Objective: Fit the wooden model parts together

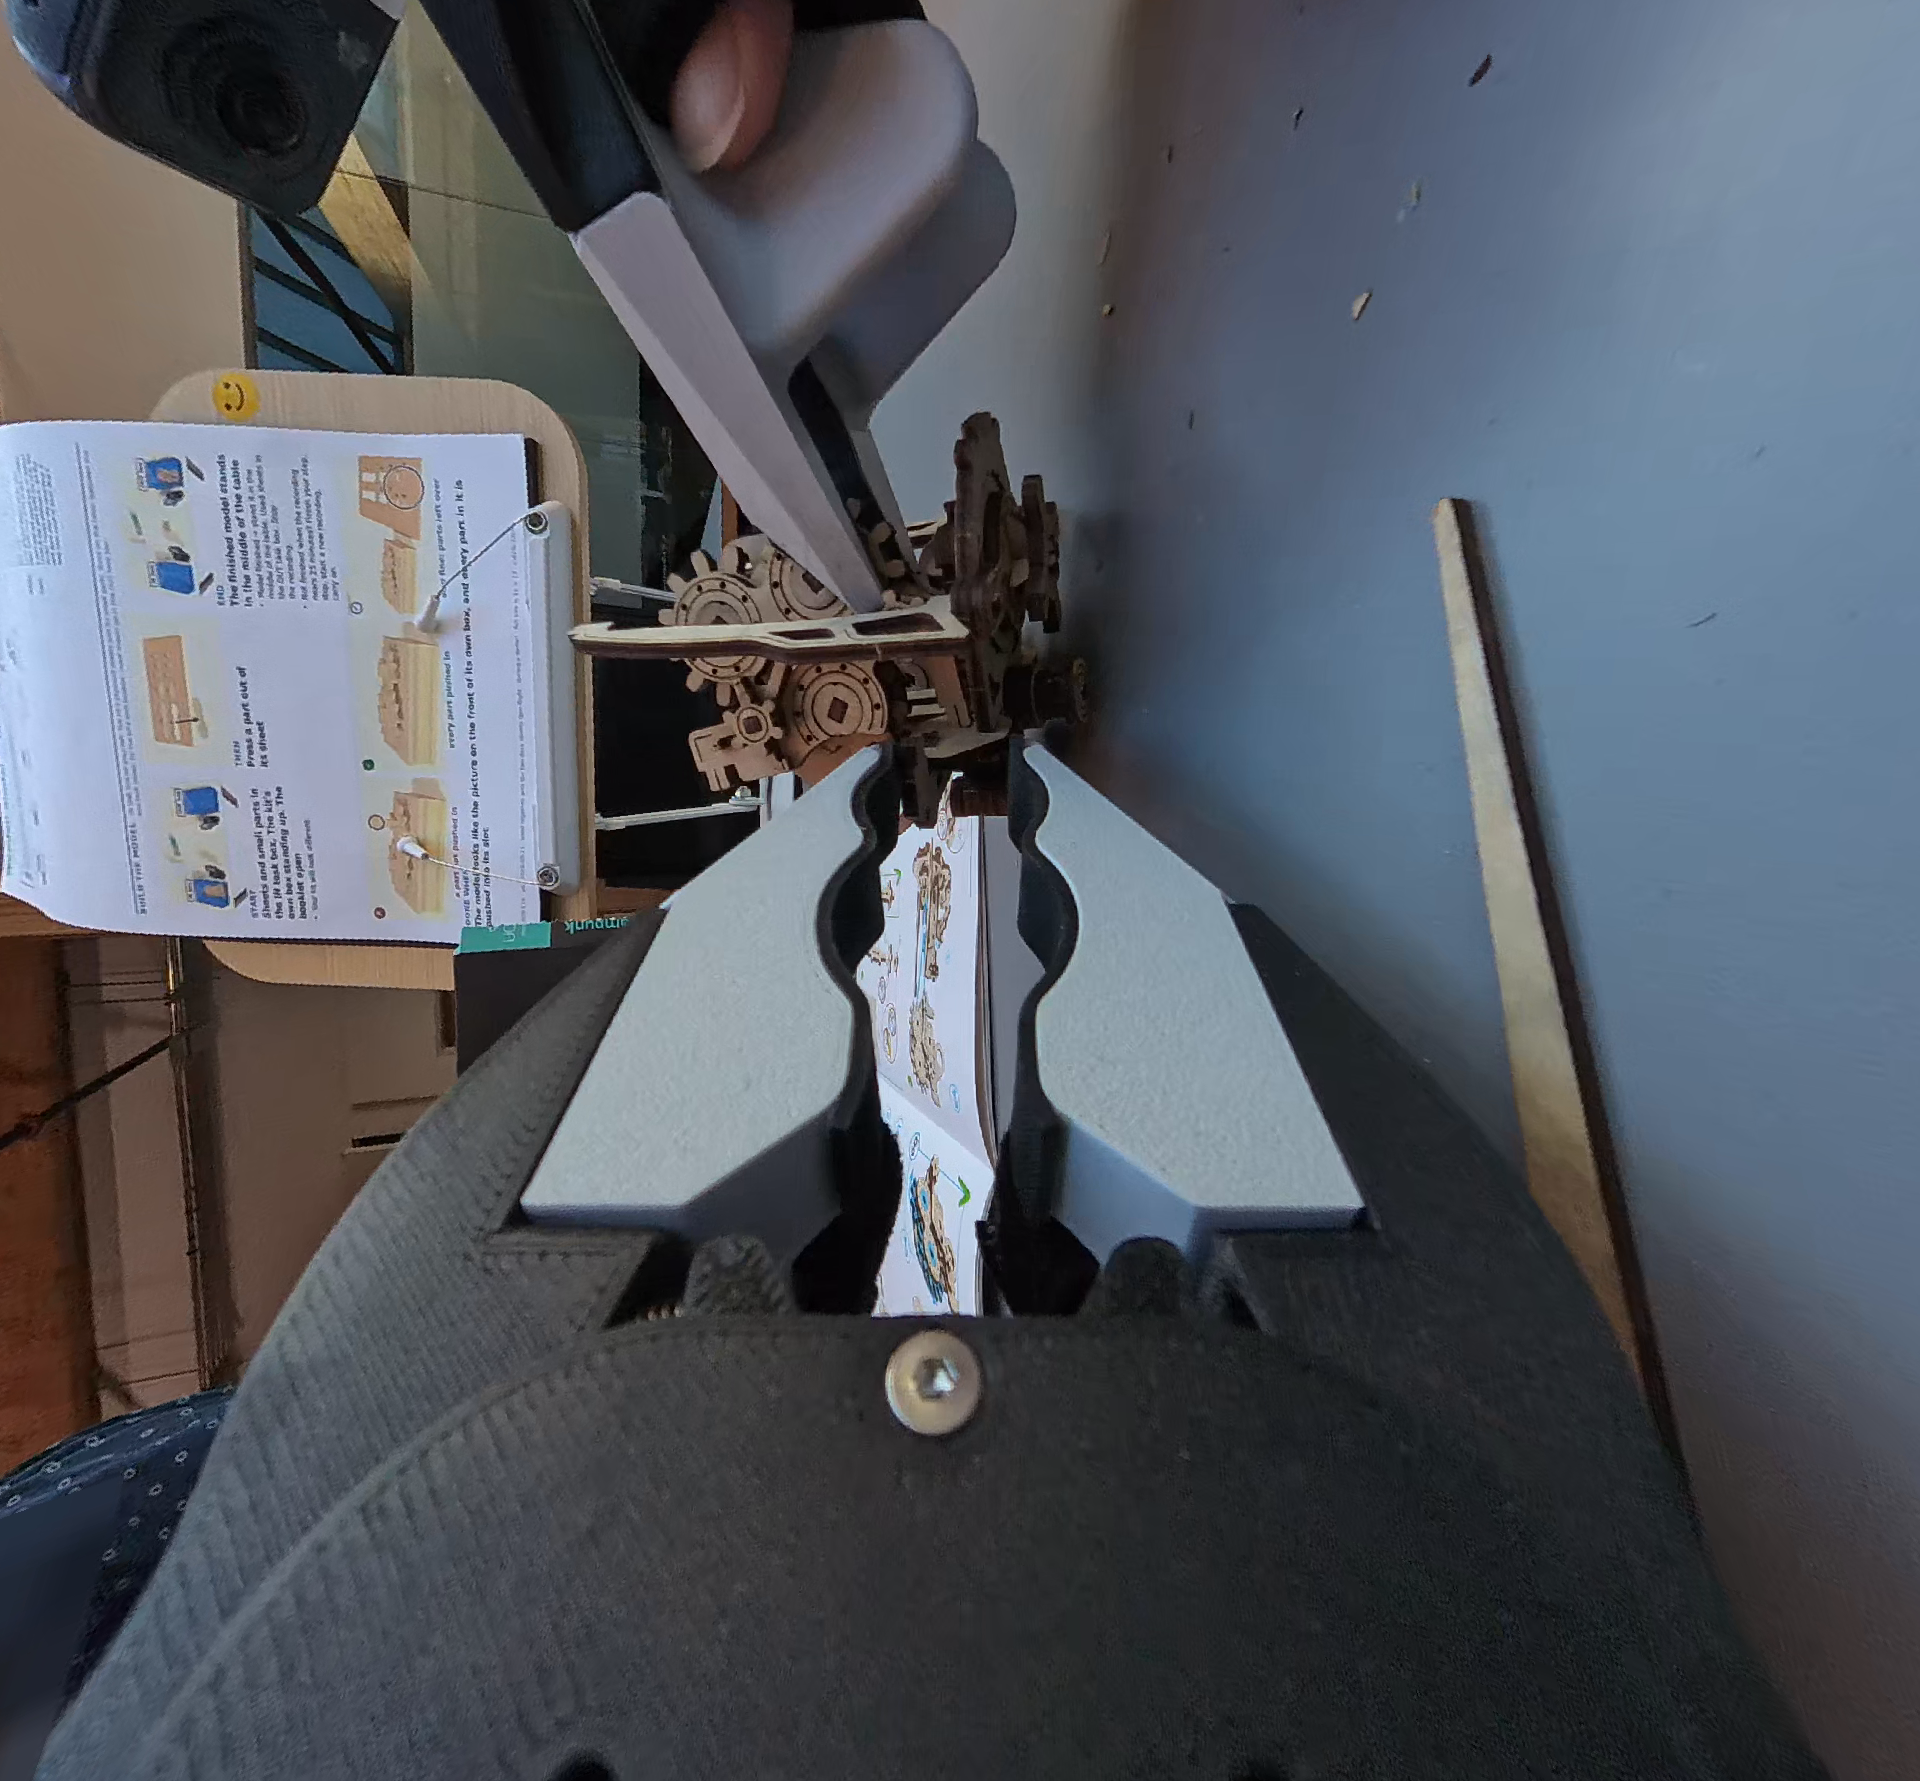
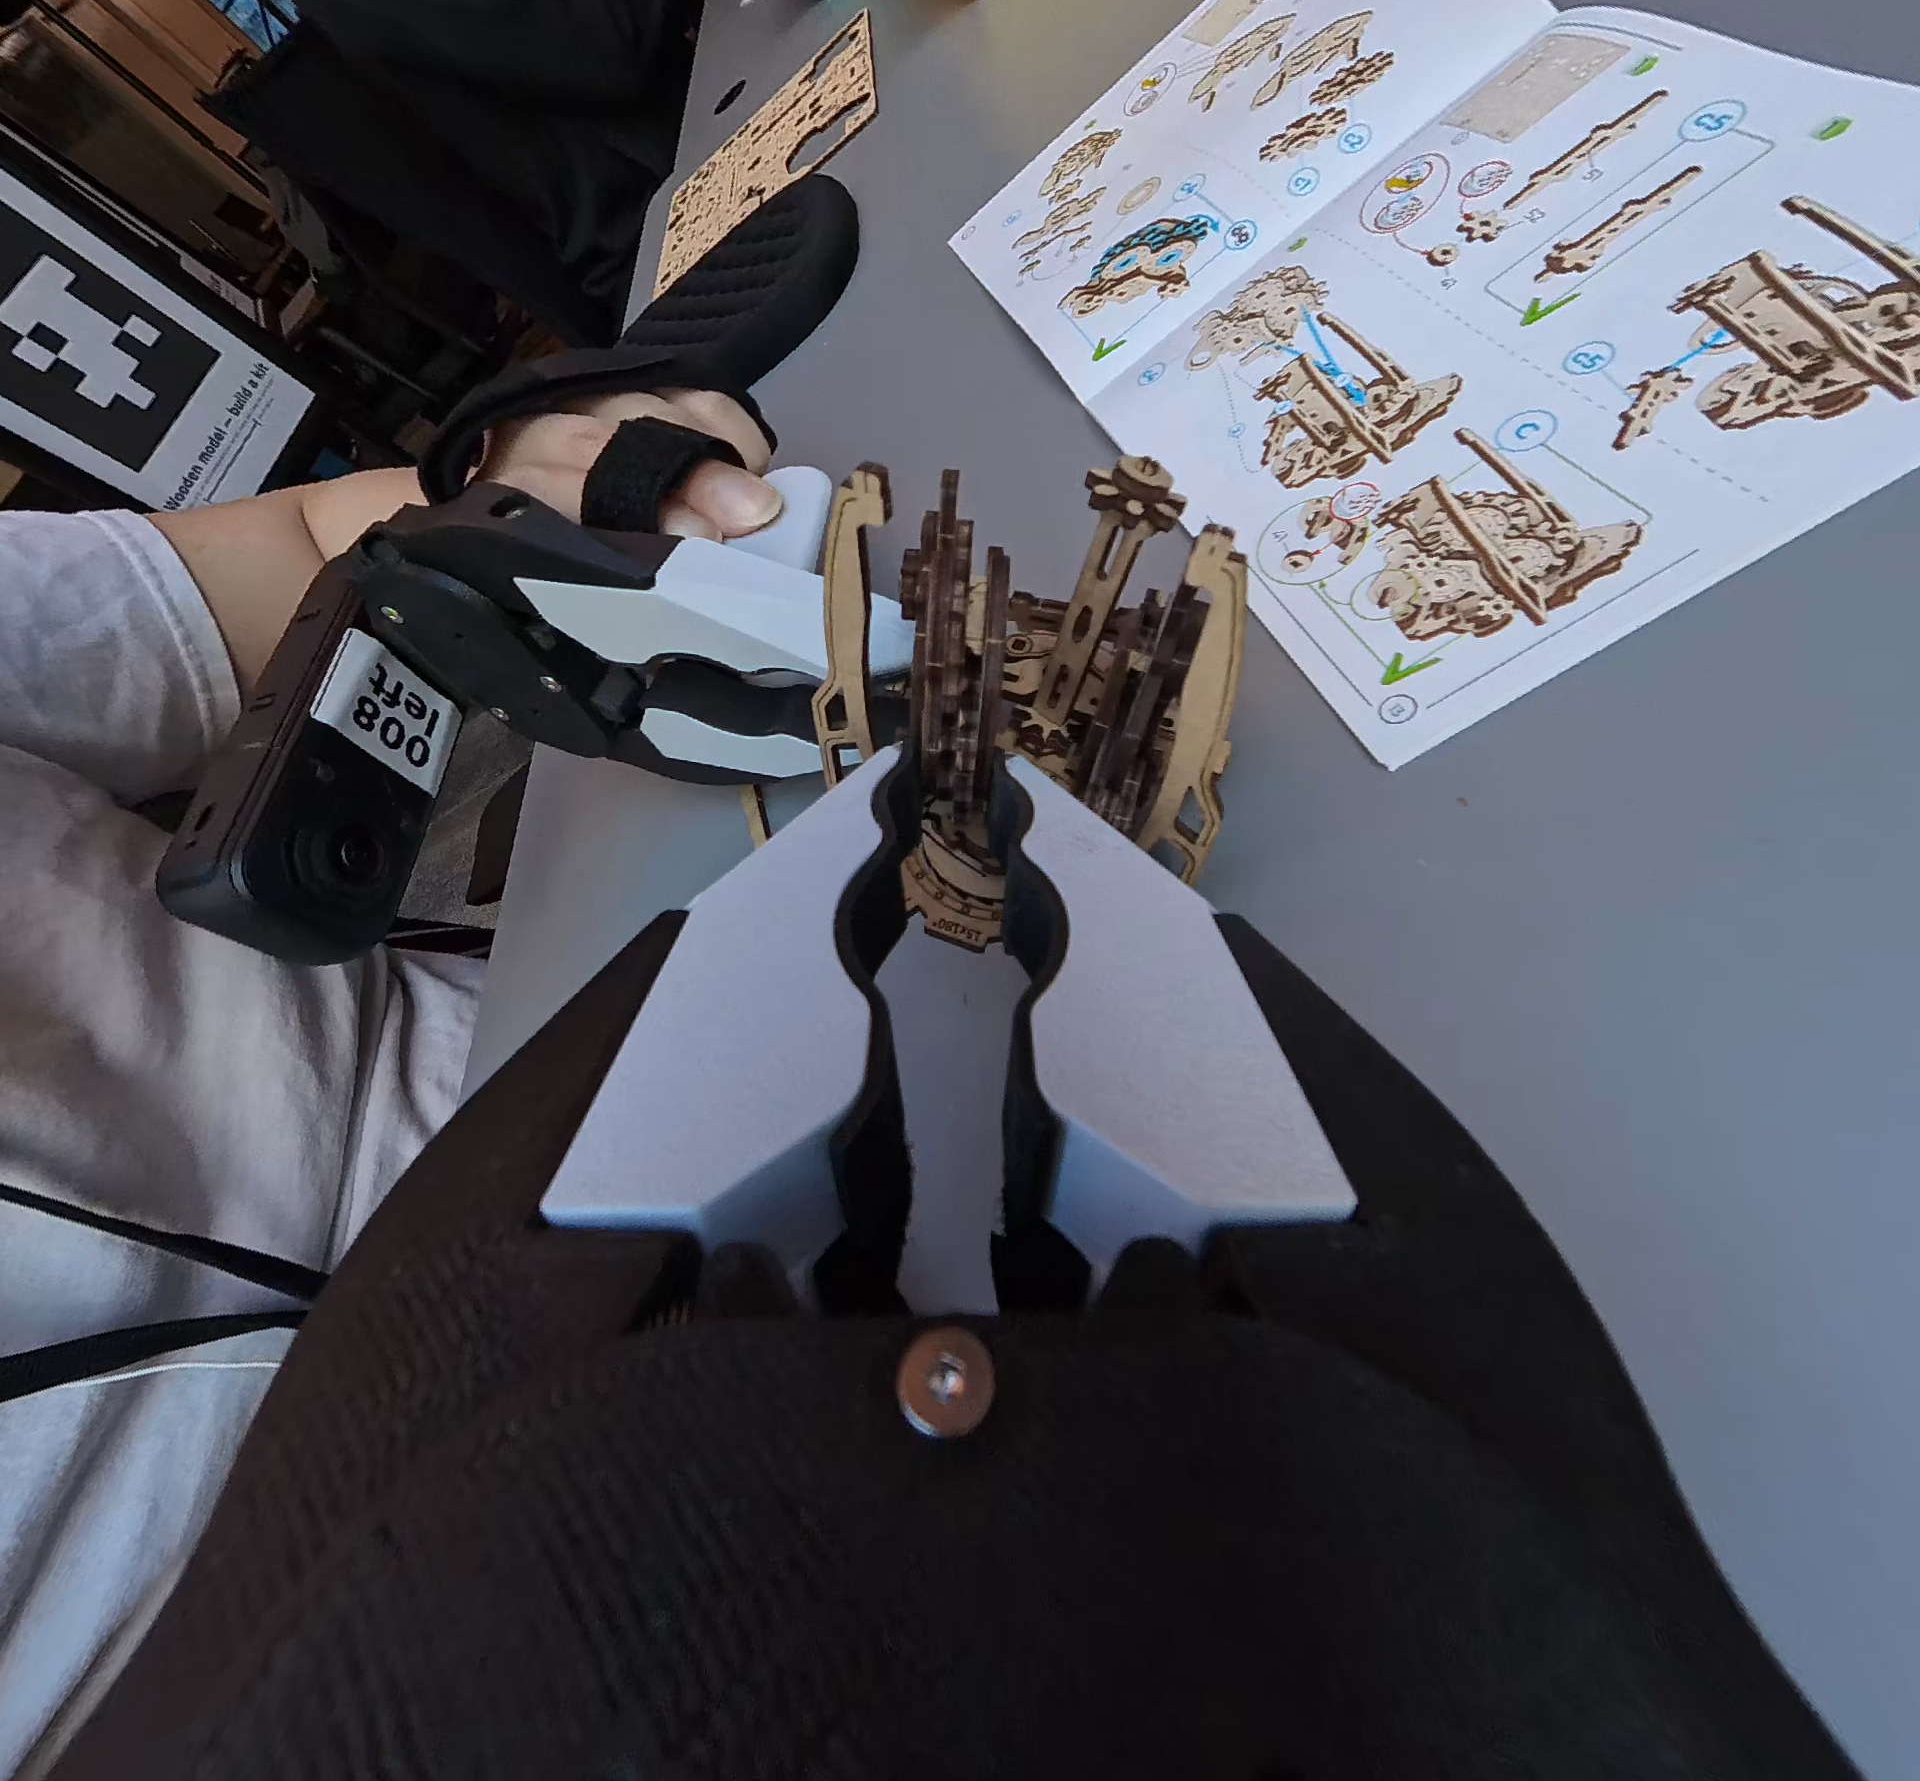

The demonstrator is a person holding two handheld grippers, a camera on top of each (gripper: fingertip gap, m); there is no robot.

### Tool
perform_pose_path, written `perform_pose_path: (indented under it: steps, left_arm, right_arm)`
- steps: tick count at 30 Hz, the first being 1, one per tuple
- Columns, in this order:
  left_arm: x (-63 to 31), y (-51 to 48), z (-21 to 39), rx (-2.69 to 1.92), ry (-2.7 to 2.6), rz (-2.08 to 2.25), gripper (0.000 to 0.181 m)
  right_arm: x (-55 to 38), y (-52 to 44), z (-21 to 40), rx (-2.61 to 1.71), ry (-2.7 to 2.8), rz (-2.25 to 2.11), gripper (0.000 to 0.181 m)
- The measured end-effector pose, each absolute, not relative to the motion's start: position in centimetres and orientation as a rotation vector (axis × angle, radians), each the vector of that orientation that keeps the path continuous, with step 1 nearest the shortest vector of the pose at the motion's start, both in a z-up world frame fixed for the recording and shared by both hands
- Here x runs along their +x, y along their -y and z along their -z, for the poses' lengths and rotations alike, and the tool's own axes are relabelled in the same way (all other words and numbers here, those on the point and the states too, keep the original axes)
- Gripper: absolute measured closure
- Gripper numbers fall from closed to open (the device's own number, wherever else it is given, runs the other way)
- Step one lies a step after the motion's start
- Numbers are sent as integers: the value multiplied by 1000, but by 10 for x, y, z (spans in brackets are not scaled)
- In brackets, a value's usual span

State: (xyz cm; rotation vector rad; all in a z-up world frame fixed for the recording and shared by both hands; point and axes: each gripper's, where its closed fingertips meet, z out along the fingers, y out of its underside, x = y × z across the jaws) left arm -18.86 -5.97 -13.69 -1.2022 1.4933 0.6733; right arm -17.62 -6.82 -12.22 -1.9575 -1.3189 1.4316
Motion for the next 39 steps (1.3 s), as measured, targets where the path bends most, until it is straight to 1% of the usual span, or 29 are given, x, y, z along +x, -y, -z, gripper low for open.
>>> perform_pose_path:
  steps: [6, 25, 32, 39]
  left_arm:
    - [-188, 59, 137, -1273, -1489, -595, 163]
    - [-187, 62, 137, -1342, -1472, -553, 163]
    - [-186, 65, 137, -1237, -1478, -593, 162]
    - [-186, 69, 135, -1265, -1449, -462, 163]
  right_arm:
    - [-177, 67, 122, -1943, 1303, -1415, 171]
    - [-177, 66, 121, -1896, 1256, -1354, 171]
    - [-176, 66, 121, -1924, 1270, -1427, 171]
    - [-178, 65, 123, -1948, 1272, -1475, 171]
